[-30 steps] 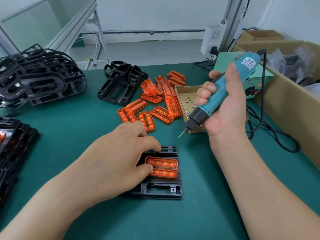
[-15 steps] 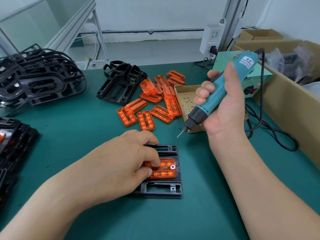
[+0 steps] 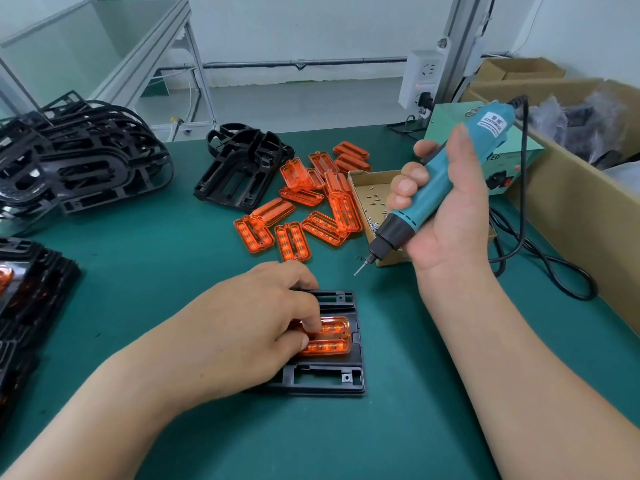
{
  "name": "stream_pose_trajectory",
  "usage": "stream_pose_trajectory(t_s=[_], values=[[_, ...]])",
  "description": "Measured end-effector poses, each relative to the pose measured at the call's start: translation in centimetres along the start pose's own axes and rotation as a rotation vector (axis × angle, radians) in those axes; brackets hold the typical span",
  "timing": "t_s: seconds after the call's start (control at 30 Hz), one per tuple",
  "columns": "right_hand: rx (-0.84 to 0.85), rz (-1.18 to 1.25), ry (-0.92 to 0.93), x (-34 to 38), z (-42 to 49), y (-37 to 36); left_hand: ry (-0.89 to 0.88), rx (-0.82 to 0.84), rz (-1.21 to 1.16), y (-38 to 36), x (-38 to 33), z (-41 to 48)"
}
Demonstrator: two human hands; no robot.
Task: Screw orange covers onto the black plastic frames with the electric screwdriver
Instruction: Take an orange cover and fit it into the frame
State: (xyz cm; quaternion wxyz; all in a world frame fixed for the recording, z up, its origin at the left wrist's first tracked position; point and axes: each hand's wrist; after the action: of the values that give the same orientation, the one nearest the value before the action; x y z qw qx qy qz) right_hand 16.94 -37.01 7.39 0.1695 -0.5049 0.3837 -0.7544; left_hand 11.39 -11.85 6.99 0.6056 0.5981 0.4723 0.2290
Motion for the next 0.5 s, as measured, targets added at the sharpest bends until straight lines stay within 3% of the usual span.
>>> stream_pose_trajectory(t_s=[0.5], values=[[-0.002,0.001,-0.005,0.07,-0.15,-0.20,-0.042,0.043,-0.136,0.07,-0.44,0.49]])
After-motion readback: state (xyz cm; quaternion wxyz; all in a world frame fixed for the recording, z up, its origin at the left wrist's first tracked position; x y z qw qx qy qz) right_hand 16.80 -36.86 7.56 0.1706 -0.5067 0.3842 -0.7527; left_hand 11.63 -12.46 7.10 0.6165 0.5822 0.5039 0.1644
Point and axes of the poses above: each hand's wrist, its own z-axis towards the middle knuckle, its own y-axis out of the back of the hand, x = y × z, and after that the axes turned 14 degrees about y, right-handed
